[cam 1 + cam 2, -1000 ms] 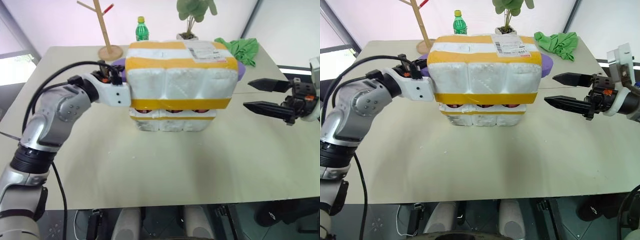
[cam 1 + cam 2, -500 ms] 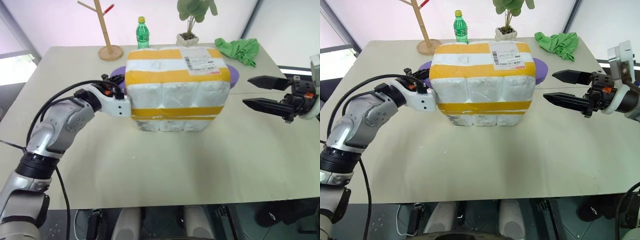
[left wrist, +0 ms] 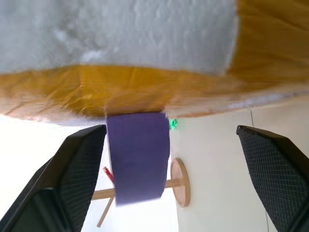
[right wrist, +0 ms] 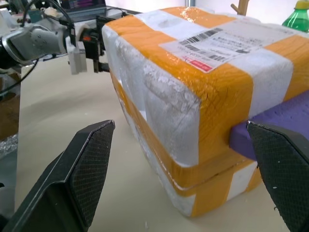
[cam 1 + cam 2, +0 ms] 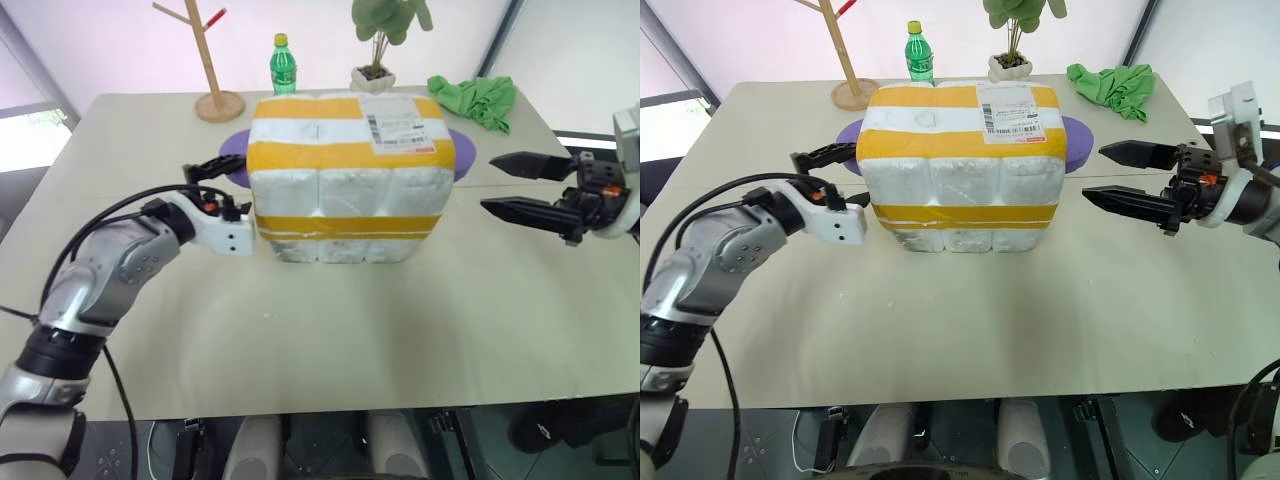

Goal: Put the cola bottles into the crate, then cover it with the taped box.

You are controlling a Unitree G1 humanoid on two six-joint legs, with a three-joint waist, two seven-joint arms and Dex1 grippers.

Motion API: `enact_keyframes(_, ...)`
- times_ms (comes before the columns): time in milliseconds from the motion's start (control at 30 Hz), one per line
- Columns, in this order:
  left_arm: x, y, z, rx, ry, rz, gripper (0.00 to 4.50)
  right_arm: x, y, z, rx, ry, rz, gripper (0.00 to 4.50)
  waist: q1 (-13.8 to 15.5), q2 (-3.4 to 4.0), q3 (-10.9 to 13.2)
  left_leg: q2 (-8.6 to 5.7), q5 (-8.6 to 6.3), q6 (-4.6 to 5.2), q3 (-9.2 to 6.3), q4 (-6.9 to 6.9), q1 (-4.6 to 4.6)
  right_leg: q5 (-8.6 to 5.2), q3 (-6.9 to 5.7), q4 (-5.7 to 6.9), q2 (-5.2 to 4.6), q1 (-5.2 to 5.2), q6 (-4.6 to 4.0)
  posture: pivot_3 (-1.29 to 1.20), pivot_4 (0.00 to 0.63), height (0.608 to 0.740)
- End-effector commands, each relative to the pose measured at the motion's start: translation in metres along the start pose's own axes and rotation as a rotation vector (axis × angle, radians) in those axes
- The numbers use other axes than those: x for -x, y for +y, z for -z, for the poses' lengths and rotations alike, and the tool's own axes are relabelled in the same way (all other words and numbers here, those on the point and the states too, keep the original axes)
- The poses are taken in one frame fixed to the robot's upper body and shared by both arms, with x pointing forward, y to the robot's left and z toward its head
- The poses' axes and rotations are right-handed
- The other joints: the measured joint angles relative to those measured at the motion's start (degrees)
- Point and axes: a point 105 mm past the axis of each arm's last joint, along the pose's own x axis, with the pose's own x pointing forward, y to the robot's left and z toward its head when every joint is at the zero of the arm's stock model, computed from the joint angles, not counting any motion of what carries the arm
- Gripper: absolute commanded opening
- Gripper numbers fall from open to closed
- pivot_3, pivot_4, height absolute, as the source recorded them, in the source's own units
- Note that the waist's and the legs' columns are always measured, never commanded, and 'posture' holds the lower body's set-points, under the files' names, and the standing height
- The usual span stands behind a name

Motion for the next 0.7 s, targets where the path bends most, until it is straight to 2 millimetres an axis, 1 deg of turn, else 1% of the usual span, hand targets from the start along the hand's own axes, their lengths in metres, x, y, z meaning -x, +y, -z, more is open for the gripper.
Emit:
enact_keyframes(33,0.015,0.013,0.002,-0.016,0.005,-0.043,4.48,0.005,0.0,-0.008,0.037,-0.002,0.011,4.5,0.06,0.0,0.0,0.0,0.0,0.0,0.0,0.0,0.01,0.0,0.0,0.0,0.0,0.01,0.0,0.0,0.15,0.74)
enact_keyframes(100,0.022,0.007,0.007,-0.015,0.032,-0.022,4.48,0.005,-0.001,-0.009,0.036,-0.002,0.01,4.5,0.08,0.0,0.0,0.0,0.0,0.0,0.01,0.0,0.01,0.0,0.0,-0.01,0.0,0.02,0.0,0.0,0.15,0.74)
enact_keyframes(200,0.033,0.006,0.009,0.005,0.049,-0.022,4.48,0.004,-0.002,-0.007,0.037,0.009,0.007,4.5,0.09,0.0,0.0,0.0,0.0,0.0,0.0,0.0,0.01,0.0,0.0,-0.01,0.0,0.02,0.0,0.0,0.15,0.74)
enact_keyframes(267,0.044,0.008,0.009,0.113,0.043,-0.031,4.48,0.006,-0.004,-0.005,0.034,0.021,0.012,4.5,0.05,0.0,0.0,0.0,0.0,0.0,0.0,0.0,0.01,0.0,0.0,-0.01,-0.01,0.02,-0.01,0.0,0.15,0.74)
enact_keyframes(333,0.06,0.01,0.004,0.376,-0.013,-0.022,4.48,0.013,-0.006,-0.002,0.024,0.033,0.026,4.5,-0.02,0.01,0.0,0.01,0.0,0.0,0.01,0.0,0.01,0.0,0.0,-0.02,-0.01,0.02,-0.01,0.0,0.15,0.74)
enact_keyframes(367,0.065,0.011,0.0,0.447,-0.046,-0.014,4.48,0.015,-0.007,-0.001,0.02,0.038,0.031,4.5,-0.01,0.01,0.0,0.02,0.0,0.0,0.02,-0.02,0.01,0.0,0.0,-0.04,-0.02,0.01,-0.02,0.0,0.15,0.74)
enact_keyframes(400,0.074,0.011,-0.001,0.512,-0.069,0.016,4.48,0.019,-0.01,0.001,0.012,0.046,0.043,4.5,0.03,0.01,0.0,0.03,0.0,0.0,0.01,-0.02,0.01,0.0,0.0,-0.04,-0.02,0.01,-0.02,0.0,0.15,0.74)
enact_keyframes(467,0.085,0.02,0.003,0.531,-0.067,0.008,4.48,0.026,-0.015,0.006,0.0,0.062,0.067,4.5,0.08,0.01,0.0,0.03,0.0,0.0,0.02,-0.02,0.04,-0.01,0.0,-0.03,-0.01,0.01,-0.03,0.0,0.15,0.74)
enact_keyframes(500,0.09,0.022,0.006,0.575,-0.056,0.013,4.48,0.029,-0.018,0.01,-0.002,0.077,0.079,4.5,0.14,0.01,0.0,0.03,-0.01,0.0,0.02,-0.02,0.04,-0.04,-0.01,-0.04,-0.02,0.02,-0.08,0.0,0.15,0.74)
enact_keyframes(533,0.096,0.021,0.007,0.658,-0.051,0.046,4.48,0.032,-0.02,0.014,0.0,0.096,0.087,4.5,0.13,0.01,0.0,0.03,0.0,0.0,0.02,0.0,0.05,-0.12,-0.01,-0.05,-0.01,0.04,-0.24,0.0,0.15,0.74)
enact_keyframes(600,0.107,0.02,0.004,0.795,-0.065,0.109,4.48,0.038,-0.022,0.02,-0.008,0.12,0.095,4.5,-0.03,0.01,0.0,0.03,-0.01,0.0,0.04,0.01,0.11,-0.13,0.0,-0.08,-0.01,0.12,-0.24,0.0,0.15,0.74)
enact_keyframes(633,0.111,0.021,0.005,0.876,-0.061,0.119,4.48,0.039,-0.023,0.021,-0.012,0.122,0.093,4.5,-0.1,0.02,0.0,0.03,-0.01,-0.01,0.07,-0.01,0.13,-0.13,0.02,-0.11,-0.02,0.13,-0.25,0.0,0.15,0.74)
enact_keyframes(667,0.12,0.029,0.01,1.045,-0.086,0.096,4.48,0.042,-0.022,0.022,-0.017,0.122,0.088,4.5,-0.15,0.03,0.0,0.03,-0.01,-0.01,0.07,-0.02,0.14,-0.13,0.02,-0.11,-0.02,0.13,-0.25,0.0,0.15,0.74)
enact_keyframes(700,0.125,0.034,0.011,1.163,-0.114,0.086,4.48,0.044,-0.022,0.023,-0.019,0.121,0.083,4.5,-0.18,0.03,0.0,0.03,-0.01,0.0,0.07,-0.03,0.16,-0.14,0.02,-0.1,-0.02,0.13,-0.24,0.0,0.15,0.74)
